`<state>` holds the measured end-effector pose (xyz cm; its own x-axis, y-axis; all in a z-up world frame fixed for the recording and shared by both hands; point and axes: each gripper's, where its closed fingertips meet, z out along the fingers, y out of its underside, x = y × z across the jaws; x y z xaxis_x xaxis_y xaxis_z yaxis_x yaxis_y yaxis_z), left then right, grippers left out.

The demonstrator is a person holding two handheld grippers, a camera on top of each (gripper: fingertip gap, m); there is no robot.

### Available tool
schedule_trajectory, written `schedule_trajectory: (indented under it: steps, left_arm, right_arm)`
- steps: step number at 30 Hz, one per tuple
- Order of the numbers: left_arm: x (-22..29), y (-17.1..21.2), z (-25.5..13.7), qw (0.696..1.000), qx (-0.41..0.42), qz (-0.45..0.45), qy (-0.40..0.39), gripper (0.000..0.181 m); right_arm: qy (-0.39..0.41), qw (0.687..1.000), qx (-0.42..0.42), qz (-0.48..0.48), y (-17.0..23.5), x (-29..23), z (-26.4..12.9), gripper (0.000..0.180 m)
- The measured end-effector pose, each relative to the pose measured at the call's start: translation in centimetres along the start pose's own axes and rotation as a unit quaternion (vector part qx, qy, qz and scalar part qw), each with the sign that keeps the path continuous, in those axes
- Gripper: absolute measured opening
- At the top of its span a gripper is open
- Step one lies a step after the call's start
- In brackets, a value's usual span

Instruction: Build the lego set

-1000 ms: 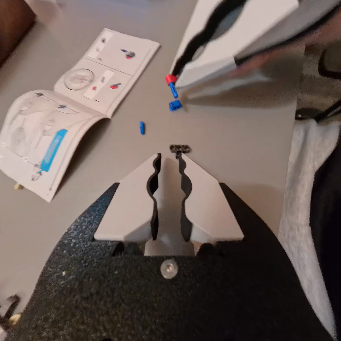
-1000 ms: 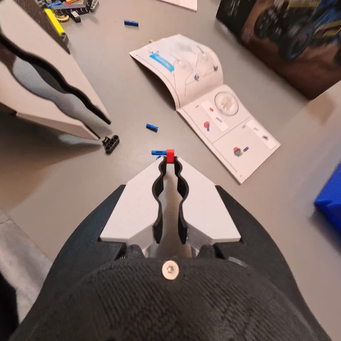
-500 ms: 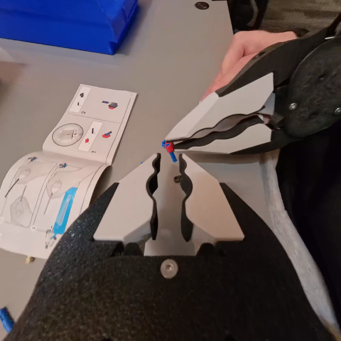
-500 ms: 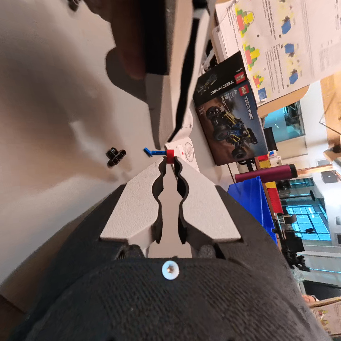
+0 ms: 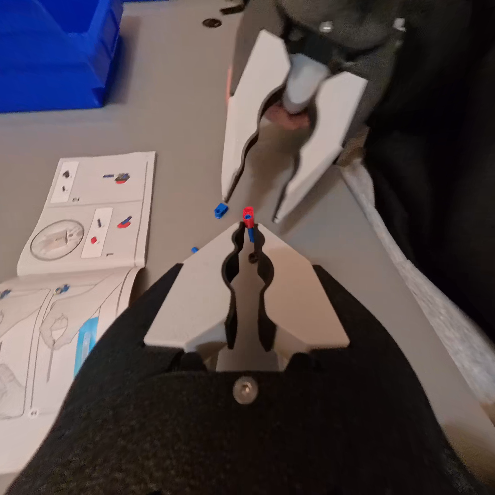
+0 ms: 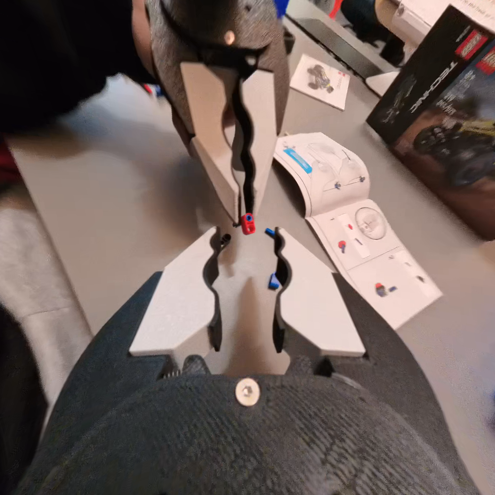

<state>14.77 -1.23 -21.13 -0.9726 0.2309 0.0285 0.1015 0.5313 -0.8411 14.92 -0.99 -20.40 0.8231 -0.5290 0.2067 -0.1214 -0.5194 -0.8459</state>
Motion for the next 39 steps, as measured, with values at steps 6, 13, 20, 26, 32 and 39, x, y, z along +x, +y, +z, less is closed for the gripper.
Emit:
schedule_trajectory:
  steps: [6, 13, 20, 26, 32, 39]
  left_arm:
    - [1.3, -0.3, 0.6, 0.999, 0.013, 0.046, 0.025, 0.004]
    - [1.7, 0.1, 0.7, 0.998, 0.007, 0.062, 0.03, 0.004]
    - [0.8, 0.9, 0.8, 0.998, -0.017, 0.05, -0.024, 0.007]
    - [-0.7, 1.0, -1.0, 0.991, -0.011, 0.024, -0.132, 0.015]
    - [0.9, 3.7, -1.3, 0.982, -0.072, -0.043, -0.171, 0.027]
    - [2.0, 4.9, 0.4, 0.982, -0.1, -0.051, -0.154, 0.011]
  right_arm:
    - [-0.071, 0.996, 0.03, 0.033, 0.1, -1.2, -0.8, 0.008]
    - [-0.075, 0.997, 0.021, 0.019, 0.5, -1.7, -0.4, 0.006]
    - [-0.044, 0.998, -0.006, 0.041, 1.1, -1.0, -0.1, 0.006]
    - [-0.007, 0.988, -0.025, 0.151, 1.7, -0.1, -0.2, 0.005]
    - [-0.008, 0.984, -0.035, 0.175, 1.4, -0.8, 0.2, 0.005]
    - [0.004, 0.984, -0.063, 0.166, 1.4, -1.2, 1.1, 0.006]
